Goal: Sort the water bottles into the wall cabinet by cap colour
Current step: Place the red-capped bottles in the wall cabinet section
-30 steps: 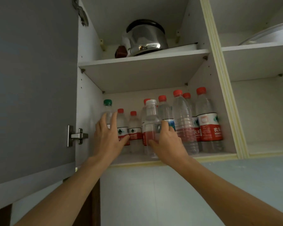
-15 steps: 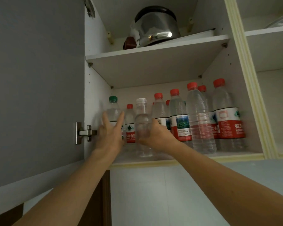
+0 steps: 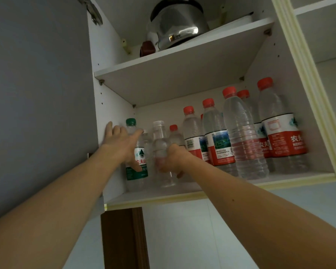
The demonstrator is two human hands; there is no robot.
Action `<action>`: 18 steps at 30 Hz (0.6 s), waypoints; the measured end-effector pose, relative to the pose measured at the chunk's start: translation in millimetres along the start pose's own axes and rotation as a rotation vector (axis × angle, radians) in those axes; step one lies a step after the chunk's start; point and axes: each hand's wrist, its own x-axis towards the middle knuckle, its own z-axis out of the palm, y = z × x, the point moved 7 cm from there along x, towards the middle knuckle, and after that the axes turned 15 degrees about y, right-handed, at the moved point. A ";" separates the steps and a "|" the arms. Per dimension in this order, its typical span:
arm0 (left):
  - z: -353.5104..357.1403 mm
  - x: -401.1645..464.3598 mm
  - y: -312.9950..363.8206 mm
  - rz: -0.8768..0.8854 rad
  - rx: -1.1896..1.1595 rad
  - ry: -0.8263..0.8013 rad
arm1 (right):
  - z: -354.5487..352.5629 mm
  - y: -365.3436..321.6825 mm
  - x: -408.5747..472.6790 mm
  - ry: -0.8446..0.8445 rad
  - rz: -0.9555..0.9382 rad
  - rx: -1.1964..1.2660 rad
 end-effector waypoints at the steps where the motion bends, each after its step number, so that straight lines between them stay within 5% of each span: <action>1: 2.0 -0.3 0.2 0.014 0.013 0.008 | 2.4 -0.3 1.5 0.002 -0.008 -0.005; 18: 7.8 -2.9 5.4 0.068 0.171 0.053 | 33.4 -6.5 16.5 -0.035 -0.164 -0.098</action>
